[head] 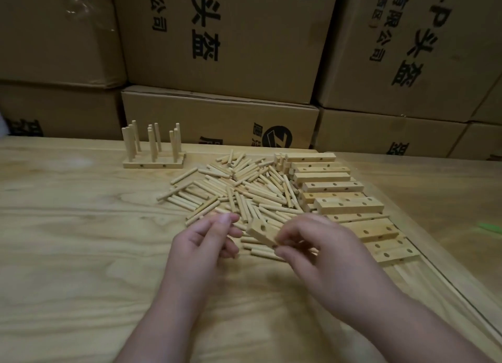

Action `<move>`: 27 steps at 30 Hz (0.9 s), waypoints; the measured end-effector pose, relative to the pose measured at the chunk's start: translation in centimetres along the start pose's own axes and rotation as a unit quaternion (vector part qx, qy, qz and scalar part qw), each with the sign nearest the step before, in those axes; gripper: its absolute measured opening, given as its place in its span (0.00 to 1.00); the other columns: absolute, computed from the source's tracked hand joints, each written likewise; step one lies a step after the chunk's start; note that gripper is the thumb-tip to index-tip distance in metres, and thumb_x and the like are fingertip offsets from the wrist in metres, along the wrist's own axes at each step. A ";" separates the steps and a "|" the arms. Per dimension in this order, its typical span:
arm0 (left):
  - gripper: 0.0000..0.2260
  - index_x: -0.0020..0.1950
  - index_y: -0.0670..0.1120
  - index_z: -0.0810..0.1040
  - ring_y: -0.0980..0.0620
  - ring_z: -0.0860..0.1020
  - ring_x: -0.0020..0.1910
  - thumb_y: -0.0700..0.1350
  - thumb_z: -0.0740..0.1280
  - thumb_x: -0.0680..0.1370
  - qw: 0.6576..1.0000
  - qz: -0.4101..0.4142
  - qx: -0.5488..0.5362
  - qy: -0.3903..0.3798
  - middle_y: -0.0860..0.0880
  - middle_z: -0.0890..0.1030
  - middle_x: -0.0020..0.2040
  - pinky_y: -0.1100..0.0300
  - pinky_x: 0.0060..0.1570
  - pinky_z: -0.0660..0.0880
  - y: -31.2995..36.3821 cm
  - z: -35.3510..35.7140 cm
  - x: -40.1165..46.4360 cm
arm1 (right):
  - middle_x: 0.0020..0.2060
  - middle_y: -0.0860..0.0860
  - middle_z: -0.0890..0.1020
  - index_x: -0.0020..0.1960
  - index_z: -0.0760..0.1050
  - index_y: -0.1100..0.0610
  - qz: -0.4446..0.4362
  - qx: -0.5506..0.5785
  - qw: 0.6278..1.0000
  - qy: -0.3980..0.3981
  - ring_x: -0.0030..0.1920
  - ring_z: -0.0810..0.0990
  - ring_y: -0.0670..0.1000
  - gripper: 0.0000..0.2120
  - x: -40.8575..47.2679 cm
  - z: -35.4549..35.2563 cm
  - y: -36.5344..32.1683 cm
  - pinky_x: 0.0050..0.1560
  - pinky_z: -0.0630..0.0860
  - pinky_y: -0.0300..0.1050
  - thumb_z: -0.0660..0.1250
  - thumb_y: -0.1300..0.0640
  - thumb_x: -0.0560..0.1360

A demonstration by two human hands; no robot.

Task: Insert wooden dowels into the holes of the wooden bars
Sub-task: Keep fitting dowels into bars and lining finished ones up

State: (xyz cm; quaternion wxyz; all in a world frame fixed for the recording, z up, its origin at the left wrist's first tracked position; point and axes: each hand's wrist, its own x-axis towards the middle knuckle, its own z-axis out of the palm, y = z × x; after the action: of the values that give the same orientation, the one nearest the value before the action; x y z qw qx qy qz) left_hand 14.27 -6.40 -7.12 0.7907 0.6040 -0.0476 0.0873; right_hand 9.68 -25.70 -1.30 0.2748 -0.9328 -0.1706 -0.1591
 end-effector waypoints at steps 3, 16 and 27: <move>0.19 0.45 0.44 0.85 0.51 0.82 0.36 0.59 0.75 0.68 0.998 -0.011 0.020 -0.053 0.45 0.84 0.37 0.63 0.37 0.78 0.1 0.2 -0.3 | 0.44 0.37 0.78 0.47 0.80 0.45 -0.022 0.004 1.000 0.007 0.49 0.76 0.38 0.04 2.4 1.5 -1.4 0.48 0.74 0.32 0.74 0.52 0.74; 0.12 0.38 0.47 0.87 0.52 0.83 0.37 0.53 0.68 0.69 0.989 -0.083 -0.102 0.071 0.45 0.85 0.38 0.60 0.35 0.80 0.2 -0.3 0.7 | 0.41 0.37 0.79 0.58 0.77 0.39 0.094 0.027 0.994 0.042 0.46 0.76 0.34 0.10 5.2 1.9 4.1 0.37 0.72 0.31 0.69 0.46 0.77; 0.12 0.40 0.50 0.87 0.52 0.82 0.35 0.56 0.67 0.72 0.991 -0.077 -0.082 0.070 0.47 0.83 0.36 0.55 0.37 0.80 0.1 -0.1 0.7 | 0.42 0.37 0.69 0.42 0.75 0.40 0.111 -0.155 0.981 -0.039 0.49 0.67 0.43 0.16 4.5 5.1 5.4 0.54 0.64 0.46 0.63 0.29 0.70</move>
State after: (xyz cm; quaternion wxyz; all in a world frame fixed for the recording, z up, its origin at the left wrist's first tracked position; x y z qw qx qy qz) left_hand 14.89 -6.19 -6.94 0.8432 0.5316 0.0472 0.0643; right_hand 16.90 -26.09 -6.08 0.1365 -0.9826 -0.0497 -0.1156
